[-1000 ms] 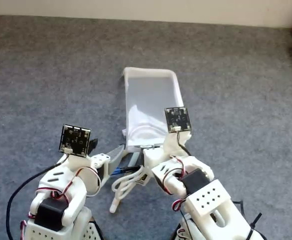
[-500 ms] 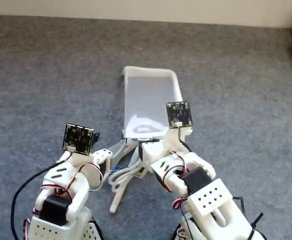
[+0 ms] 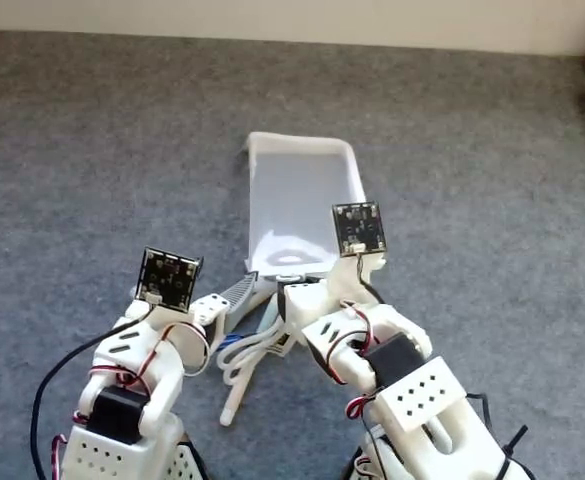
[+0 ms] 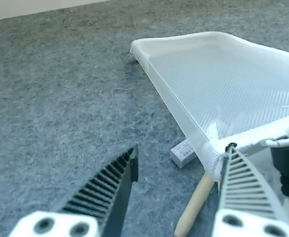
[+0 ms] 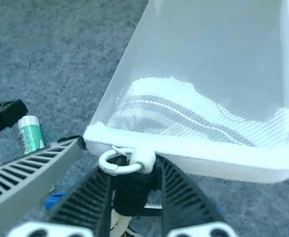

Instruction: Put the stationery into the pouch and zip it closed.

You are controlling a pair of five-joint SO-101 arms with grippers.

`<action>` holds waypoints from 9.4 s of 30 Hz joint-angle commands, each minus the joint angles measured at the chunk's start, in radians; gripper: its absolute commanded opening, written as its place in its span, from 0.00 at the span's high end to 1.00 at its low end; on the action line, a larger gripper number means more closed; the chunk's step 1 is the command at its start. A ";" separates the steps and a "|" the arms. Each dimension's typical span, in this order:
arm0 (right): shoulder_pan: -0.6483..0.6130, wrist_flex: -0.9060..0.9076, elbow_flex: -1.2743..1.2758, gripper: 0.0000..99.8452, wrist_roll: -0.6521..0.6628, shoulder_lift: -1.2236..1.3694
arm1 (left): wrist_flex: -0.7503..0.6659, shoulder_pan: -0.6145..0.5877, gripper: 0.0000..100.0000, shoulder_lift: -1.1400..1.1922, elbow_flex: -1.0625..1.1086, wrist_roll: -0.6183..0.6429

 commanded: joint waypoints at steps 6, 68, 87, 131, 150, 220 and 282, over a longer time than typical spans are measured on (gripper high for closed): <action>0.005 -0.021 -0.074 1.00 0.005 -0.027 | -0.032 0.021 0.74 -0.008 0.051 -0.017; 0.326 0.130 -0.076 1.00 0.011 -0.027 | -0.173 -0.044 0.99 -0.008 0.120 -0.054; 0.486 0.133 -0.076 1.00 0.012 -0.027 | -0.172 -0.076 0.99 -0.008 0.119 -0.052; 0.156 0.344 -0.515 1.00 0.095 -0.021 | 0.081 -0.096 0.76 -0.010 -0.001 -0.066; 0.076 0.193 -0.519 1.00 0.032 -0.025 | 0.166 -0.122 0.66 -0.010 -0.102 0.084; 0.062 0.358 -0.277 1.00 0.216 -0.286 | -0.091 -0.255 0.73 -0.004 -0.030 -0.029; 0.099 0.226 -0.289 0.79 -0.044 0.243 | 0.407 -0.414 0.99 -0.004 -0.516 -0.112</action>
